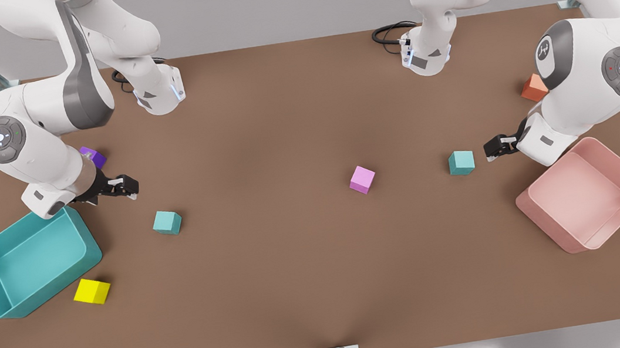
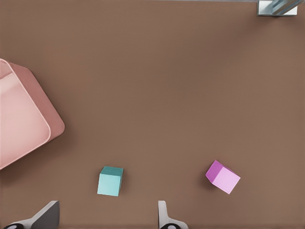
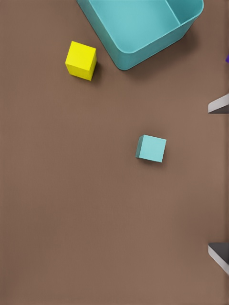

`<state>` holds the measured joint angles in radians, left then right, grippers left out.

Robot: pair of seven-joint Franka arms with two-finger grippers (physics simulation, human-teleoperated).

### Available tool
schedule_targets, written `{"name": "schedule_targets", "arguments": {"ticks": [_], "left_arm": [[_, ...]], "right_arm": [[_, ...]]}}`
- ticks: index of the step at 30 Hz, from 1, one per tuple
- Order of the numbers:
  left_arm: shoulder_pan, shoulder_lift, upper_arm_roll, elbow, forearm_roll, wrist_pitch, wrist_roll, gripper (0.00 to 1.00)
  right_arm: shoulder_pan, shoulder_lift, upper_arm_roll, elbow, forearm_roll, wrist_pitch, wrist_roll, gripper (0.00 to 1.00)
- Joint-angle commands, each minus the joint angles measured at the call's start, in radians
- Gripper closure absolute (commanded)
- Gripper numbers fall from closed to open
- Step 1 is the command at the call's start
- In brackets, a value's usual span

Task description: Stack the two blue cubes on top of each other

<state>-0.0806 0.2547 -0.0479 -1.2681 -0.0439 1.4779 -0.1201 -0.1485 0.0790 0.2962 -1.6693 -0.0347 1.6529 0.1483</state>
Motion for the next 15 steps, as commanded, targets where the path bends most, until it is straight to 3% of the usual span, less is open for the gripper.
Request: {"name": "schedule_targets", "arguments": {"ticks": [1, 10, 11, 15], "left_arm": [[-0.024, -0.052, -0.038, 0.065, -0.063, -0.142, 0.042, 0.0], [-0.073, -0.006, -0.082, 0.055, -0.048, -0.047, 0.042, 0.0], [-0.11, -0.006, -0.102, 0.058, 0.047, -0.025, 0.042, 0.0], [-0.064, 0.047, -0.099, 0.05, -0.027, -0.025, 0.05, 0.0]], "right_arm": [[0.009, -0.002, 0.032, -0.145, -0.002, 0.26, 0.089, 0.0], [0.009, -0.002, 0.032, -0.147, -0.001, 0.258, 0.089, 0.0], [0.009, -0.002, 0.032, -0.148, -0.001, 0.258, 0.089, 0.0], [0.009, -0.002, 0.032, -0.147, -0.001, 0.258, 0.088, 0.0]]}}
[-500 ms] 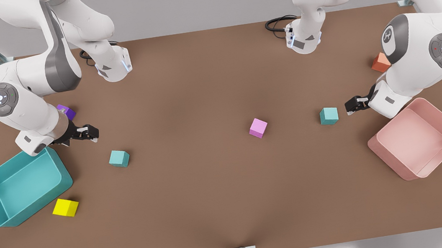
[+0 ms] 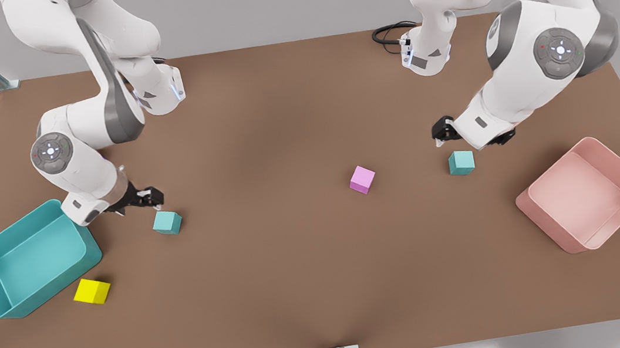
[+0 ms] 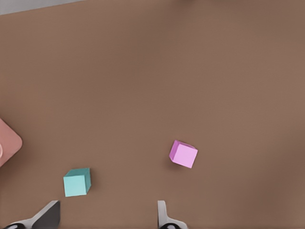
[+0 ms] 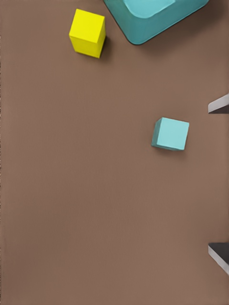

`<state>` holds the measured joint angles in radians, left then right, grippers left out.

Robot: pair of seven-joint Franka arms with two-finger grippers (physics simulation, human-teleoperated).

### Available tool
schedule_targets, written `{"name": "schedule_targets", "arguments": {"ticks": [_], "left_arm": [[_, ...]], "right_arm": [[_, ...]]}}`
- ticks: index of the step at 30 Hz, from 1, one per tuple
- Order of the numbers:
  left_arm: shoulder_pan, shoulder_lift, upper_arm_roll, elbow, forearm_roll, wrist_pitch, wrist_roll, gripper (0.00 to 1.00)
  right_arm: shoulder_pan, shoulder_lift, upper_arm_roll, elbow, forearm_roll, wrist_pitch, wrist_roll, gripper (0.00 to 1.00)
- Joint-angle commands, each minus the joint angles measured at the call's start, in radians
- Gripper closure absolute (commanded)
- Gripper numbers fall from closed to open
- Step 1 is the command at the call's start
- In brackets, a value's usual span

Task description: Stack the two blue cubes on top of each other

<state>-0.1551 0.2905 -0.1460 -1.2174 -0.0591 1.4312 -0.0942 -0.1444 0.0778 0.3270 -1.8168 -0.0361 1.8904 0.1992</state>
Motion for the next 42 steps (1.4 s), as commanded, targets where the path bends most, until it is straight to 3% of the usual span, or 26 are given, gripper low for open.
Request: {"name": "schedule_targets", "arguments": {"ticks": [1, 12, 17, 24, 33, 35, 42], "left_arm": [[0.025, 0.013, 0.0, -0.001, -0.013, 0.025, 0.083, 0.0], [0.032, 0.012, -0.001, -0.008, -0.019, 0.025, 0.102, 0.0], [0.022, 0.002, -0.004, -0.004, -0.018, 0.031, 0.099, 0.0], [0.046, 0.027, -0.009, 0.012, 0.062, 0.078, 0.09, 0.0], [0.069, 0.035, -0.012, 0.006, 0.094, 0.075, 0.105, 0.0], [0.072, 0.036, -0.012, 0.004, 0.093, 0.077, 0.103, 0.0], [0.075, 0.039, -0.013, -0.001, 0.093, 0.072, 0.102, 0.0]], "right_arm": [[0.005, -0.001, 0.001, 0.001, 0.001, 0.021, 0.037, 0.0], [0.005, 0.019, 0.001, -0.013, 0.001, 0.029, 0.039, 0.0], [0.003, 0.042, 0.003, -0.202, -0.001, 0.308, 0.043, 0.0], [-0.029, 0.06, -0.08, -0.22, -0.013, 0.335, 0.008, 0.0], [-0.026, 0.151, -0.082, -0.249, -0.013, 0.446, 0.016, 0.0], [-0.027, 0.132, -0.082, -0.363, -0.013, 0.584, 0.014, 0.0], [-0.029, 0.151, -0.082, -0.384, -0.013, 0.61, 0.019, 0.0]]}}
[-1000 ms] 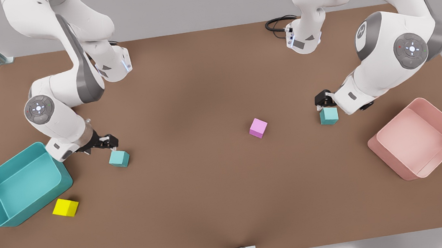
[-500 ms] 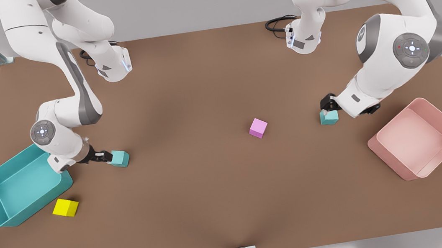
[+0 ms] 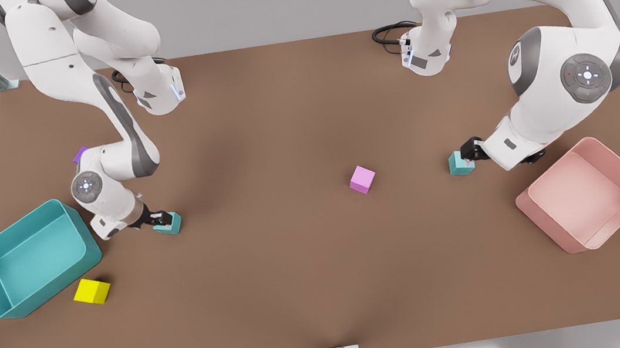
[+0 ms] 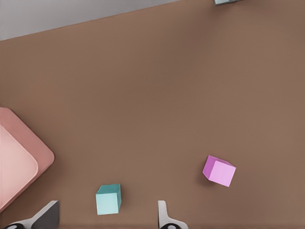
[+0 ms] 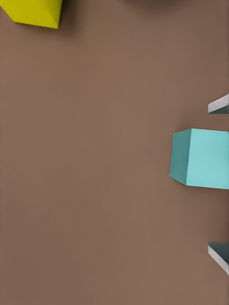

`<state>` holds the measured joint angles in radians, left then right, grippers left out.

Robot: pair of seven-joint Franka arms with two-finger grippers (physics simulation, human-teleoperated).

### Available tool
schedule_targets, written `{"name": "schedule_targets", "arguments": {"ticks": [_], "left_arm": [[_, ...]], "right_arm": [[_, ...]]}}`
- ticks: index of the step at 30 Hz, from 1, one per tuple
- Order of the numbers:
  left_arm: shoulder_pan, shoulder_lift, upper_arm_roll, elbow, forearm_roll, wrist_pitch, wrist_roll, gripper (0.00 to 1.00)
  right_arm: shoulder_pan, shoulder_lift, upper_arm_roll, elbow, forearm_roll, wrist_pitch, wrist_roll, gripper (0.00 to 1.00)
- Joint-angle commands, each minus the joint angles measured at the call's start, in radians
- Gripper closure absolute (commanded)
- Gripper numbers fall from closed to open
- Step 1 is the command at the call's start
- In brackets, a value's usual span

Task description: Stack the two blue cubes on top of each other

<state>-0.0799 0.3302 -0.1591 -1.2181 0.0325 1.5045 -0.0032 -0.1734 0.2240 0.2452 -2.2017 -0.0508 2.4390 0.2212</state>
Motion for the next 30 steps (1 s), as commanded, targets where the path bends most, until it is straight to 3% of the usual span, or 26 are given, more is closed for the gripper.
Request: {"name": "schedule_targets", "arguments": {"ticks": [1, 11, 30], "left_arm": [[0.0, 0.0, 0.0, 0.0, 0.001, 0.0, 0.011, 0.0], [0.002, 0.0, 0.001, 0.0, 0.001, -0.003, 0.012, 0.0], [0.012, 0.003, 0.0, 0.0, -0.029, -0.003, 0.005, 0.0]], "right_arm": [[0.0, 0.008, 0.0, -0.001, 0.002, 0.066, -0.002, 0.0], [-0.008, 0.012, 0.0, -0.084, 0.002, 0.135, 0.003, 0.0], [-0.005, 0.089, -0.027, -0.089, 0.002, 0.207, 0.017, 0.0]]}}
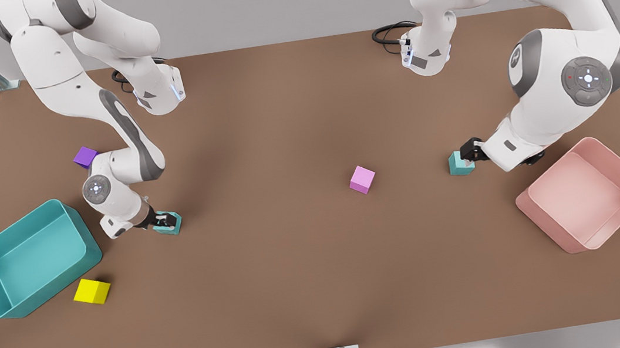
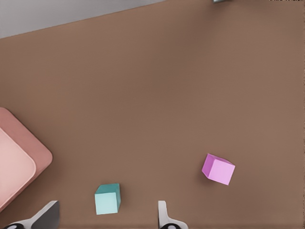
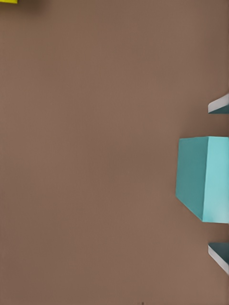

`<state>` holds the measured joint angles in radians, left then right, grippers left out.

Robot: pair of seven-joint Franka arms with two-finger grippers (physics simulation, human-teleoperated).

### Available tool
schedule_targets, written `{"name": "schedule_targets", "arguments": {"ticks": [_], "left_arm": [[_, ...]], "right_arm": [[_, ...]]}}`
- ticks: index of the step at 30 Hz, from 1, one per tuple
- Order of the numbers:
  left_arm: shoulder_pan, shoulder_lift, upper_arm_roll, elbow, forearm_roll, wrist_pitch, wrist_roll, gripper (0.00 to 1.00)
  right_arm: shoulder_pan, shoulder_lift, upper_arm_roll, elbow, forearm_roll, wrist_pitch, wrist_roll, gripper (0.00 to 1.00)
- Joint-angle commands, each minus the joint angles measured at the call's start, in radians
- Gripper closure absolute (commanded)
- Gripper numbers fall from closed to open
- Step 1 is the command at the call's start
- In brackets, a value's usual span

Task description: Stack the two blue cubes on top of each other

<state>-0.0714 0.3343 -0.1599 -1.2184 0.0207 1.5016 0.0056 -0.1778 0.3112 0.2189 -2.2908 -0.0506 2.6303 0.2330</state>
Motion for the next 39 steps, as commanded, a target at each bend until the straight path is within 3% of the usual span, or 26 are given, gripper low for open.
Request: {"name": "schedule_targets", "arguments": {"ticks": [1, 26, 31, 32, 34, 36, 39], "left_arm": [[-0.002, 0.0, 0.0, 0.0, -0.01, -0.007, 0.0, 0.0], [0.018, 0.006, -0.004, 0.002, -0.015, -0.003, 0.005, 0.0], [0.142, 0.042, -0.001, -0.021, -0.005, -0.017, -0.009, 0.0], [0.159, 0.012, -0.001, -0.079, -0.004, 0.003, -0.003, 0.0], [0.179, -0.251, -0.006, -0.498, 0.004, 0.252, 0.004, 0.0], [0.179, -0.363, -0.03, -0.677, 0.004, 0.324, -0.012, 0.0], [0.185, -0.379, -0.112, -0.862, 0.005, 0.442, -0.122, 0.0]], "right_arm": [[0.001, 0.002, 0.0, 0.001, 0.003, 0.016, 0.005, 0.0], [0.009, 0.074, 0.002, 0.001, 0.003, 0.096, 0.006, 0.0], [0.006, 0.081, 0.0, -0.001, 0.003, 0.097, 0.005, 0.0], [0.008, 0.088, 0.0, 0.001, 0.003, 0.097, 0.005, 0.0], [0.009, 0.1, 0.0, -0.001, 0.003, 0.112, 0.005, 0.0], [0.011, 0.106, 0.0, -0.001, 0.003, 0.117, 0.005, 0.0], [0.009, 0.112, 0.0, -0.001, 0.003, 0.119, -0.006, 0.0]]}}
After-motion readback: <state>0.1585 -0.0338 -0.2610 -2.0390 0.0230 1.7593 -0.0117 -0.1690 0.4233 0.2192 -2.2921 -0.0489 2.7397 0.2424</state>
